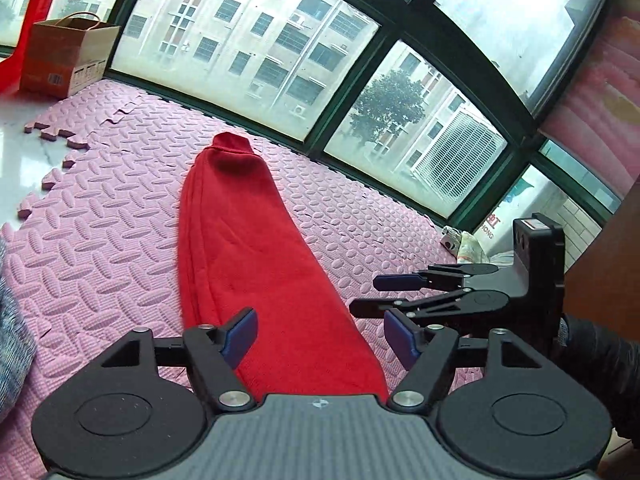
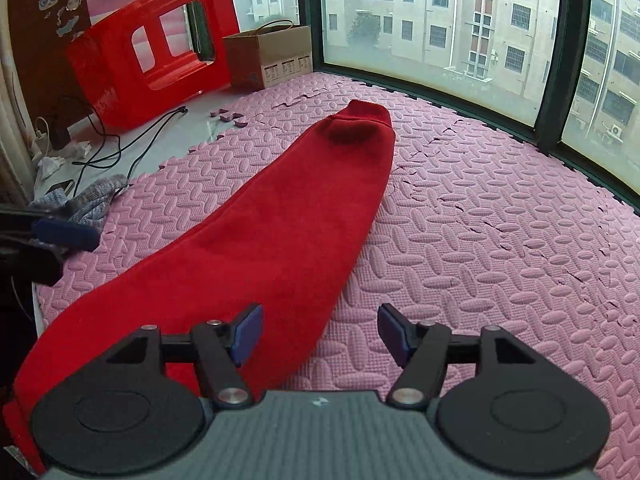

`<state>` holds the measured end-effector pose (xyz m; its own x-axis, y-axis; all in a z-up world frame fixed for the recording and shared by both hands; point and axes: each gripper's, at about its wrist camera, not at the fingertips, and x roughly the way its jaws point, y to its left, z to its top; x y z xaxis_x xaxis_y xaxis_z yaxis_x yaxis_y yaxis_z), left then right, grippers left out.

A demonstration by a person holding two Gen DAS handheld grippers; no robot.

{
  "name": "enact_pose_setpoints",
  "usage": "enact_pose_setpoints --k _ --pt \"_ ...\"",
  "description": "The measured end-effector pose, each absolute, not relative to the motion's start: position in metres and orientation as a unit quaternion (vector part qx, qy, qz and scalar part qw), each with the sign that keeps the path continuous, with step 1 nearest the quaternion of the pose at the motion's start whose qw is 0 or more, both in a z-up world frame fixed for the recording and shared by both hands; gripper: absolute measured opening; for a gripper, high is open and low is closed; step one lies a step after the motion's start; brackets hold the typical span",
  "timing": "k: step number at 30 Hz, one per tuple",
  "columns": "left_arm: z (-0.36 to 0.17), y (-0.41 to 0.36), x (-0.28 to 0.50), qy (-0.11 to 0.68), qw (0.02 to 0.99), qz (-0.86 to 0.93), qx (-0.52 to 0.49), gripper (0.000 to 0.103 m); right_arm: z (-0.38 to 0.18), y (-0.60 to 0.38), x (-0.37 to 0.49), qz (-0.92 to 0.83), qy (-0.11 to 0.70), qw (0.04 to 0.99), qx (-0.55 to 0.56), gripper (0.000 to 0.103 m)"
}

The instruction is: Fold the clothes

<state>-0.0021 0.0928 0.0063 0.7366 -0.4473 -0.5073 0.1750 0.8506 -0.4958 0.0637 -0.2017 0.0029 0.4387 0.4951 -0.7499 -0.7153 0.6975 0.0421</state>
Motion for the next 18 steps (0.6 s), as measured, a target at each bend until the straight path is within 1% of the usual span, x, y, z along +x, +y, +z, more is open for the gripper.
enact_pose_setpoints --k 1,2,4,5,6,7,10,13,14,18 --pt "0.005 0.09 0.004 0.324 0.906 -0.177 -0.206 0.064 0.002 -0.204 0.059 0.363 0.385 0.836 -0.144 0.065" --pt "0.001 0.086 0.012 0.333 0.904 -0.183 -0.198 0.059 0.001 -0.203 0.055 0.365 0.385 0.836 -0.14 0.065" --pt "-0.006 0.083 0.024 0.349 0.897 -0.196 -0.19 0.054 -0.002 -0.201 0.047 0.37 0.383 0.836 -0.133 0.066" --pt "-0.01 0.081 0.029 0.359 0.895 -0.193 -0.181 0.047 -0.003 -0.2 0.043 0.373 0.383 0.835 -0.129 0.066" --pt "-0.014 0.08 0.033 0.37 0.894 -0.188 -0.171 0.043 -0.005 -0.2 0.039 0.375 0.382 0.835 -0.125 0.067" --pt "-0.018 0.079 0.037 0.381 0.892 -0.183 -0.161 0.036 -0.006 -0.199 0.035 0.378 0.382 0.835 -0.121 0.067" --pt "-0.029 0.082 0.039 0.4 0.892 -0.166 -0.132 0.029 -0.011 -0.196 0.024 0.385 0.38 0.834 -0.11 0.067" --pt "-0.04 0.086 0.038 0.415 0.892 -0.147 -0.103 0.015 -0.016 -0.189 0.013 0.394 0.376 0.832 -0.105 0.067" --pt "-0.042 0.09 0.037 0.416 0.892 -0.144 -0.106 0.014 -0.017 -0.184 0.01 0.397 0.374 0.831 -0.106 0.067" --pt "-0.036 0.095 0.038 0.413 0.895 -0.132 -0.107 0.014 -0.015 -0.168 -0.01 0.423 0.338 0.828 -0.144 0.068"
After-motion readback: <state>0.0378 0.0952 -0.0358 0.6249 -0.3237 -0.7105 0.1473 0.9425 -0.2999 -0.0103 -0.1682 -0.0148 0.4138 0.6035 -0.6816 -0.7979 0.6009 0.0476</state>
